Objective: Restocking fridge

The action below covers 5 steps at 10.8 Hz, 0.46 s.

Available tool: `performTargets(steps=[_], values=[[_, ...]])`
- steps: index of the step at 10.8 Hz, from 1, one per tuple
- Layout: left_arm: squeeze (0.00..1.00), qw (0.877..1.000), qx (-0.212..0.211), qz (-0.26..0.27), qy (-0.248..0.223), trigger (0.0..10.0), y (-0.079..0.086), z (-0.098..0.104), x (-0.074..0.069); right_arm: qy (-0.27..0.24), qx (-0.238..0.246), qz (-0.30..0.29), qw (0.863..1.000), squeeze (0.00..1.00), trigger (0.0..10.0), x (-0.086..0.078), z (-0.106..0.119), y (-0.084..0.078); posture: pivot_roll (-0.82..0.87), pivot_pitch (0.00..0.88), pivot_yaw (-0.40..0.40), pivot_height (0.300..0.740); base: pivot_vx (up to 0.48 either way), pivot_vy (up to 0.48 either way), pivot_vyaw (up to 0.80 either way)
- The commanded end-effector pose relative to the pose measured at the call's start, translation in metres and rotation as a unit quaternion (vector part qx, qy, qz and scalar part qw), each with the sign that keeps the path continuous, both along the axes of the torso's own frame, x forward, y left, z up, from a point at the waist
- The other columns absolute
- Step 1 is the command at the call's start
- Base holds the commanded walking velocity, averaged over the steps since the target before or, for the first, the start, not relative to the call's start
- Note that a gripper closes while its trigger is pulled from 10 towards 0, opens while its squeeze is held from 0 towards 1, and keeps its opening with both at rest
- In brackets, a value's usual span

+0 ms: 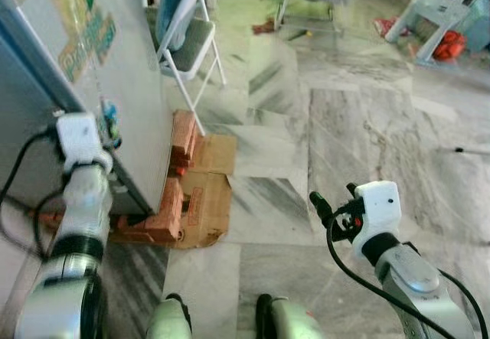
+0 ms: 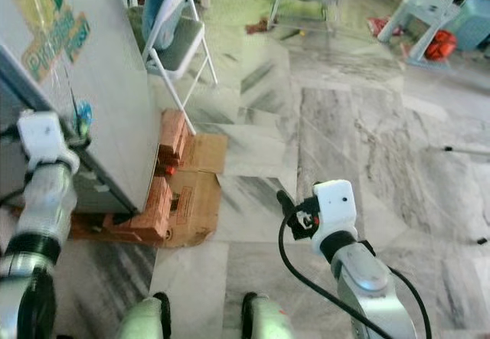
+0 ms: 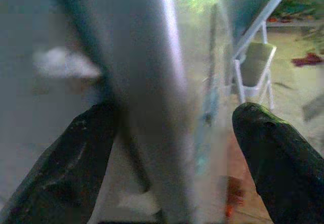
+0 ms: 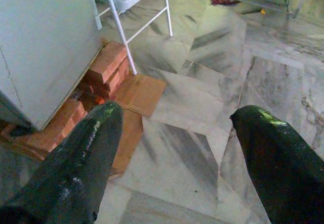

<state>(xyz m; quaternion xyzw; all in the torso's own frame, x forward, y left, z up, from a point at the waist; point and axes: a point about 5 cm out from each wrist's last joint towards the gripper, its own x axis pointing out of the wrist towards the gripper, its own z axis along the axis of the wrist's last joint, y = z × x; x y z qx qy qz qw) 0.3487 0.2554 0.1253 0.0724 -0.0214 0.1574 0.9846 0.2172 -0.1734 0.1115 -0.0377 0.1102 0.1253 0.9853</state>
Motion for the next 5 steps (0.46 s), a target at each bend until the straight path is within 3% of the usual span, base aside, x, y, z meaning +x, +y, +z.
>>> performTargets(steps=[1, 3, 4, 5], values=[[0.0, 1.0, -0.015, -0.016, 0.009, 10.0, -0.004, -0.003, 0.002, 0.006, -0.011, -0.013, 1.0, 0.0, 10.0, -0.002, -0.001, -0.006, -0.08, 0.189, -0.04, 0.74, 0.0, 0.0, 0.0], [0.0, 0.997, -0.026, -0.077, 0.008, 10.0, -0.025, -0.002, 0.008, 0.049, -0.046, -0.048, 0.997, 0.0, 10.0, -0.008, -0.019, -0.019, -0.07, 0.186, -0.038, 0.74, 0.0, 0.0, 0.0], [0.0, 0.992, -0.013, -0.122, 0.024, 10.0, -0.042, -0.008, 0.011, 0.071, -0.049, -0.098, 0.991, 0.0, 10.0, -0.011, -0.029, -0.033, -0.07, 0.182, -0.036, 0.74, 0.0, 0.0, 0.0], [0.0, 0.986, -0.027, -0.164, 0.025, 10.0, -0.059, -0.007, 0.014, 0.078, -0.046, -0.119, 0.989, 0.0, 10.0, -0.013, -0.032, -0.039, -0.07, 0.18, -0.036, 0.74, 0.0, 0.0, 0.0]])
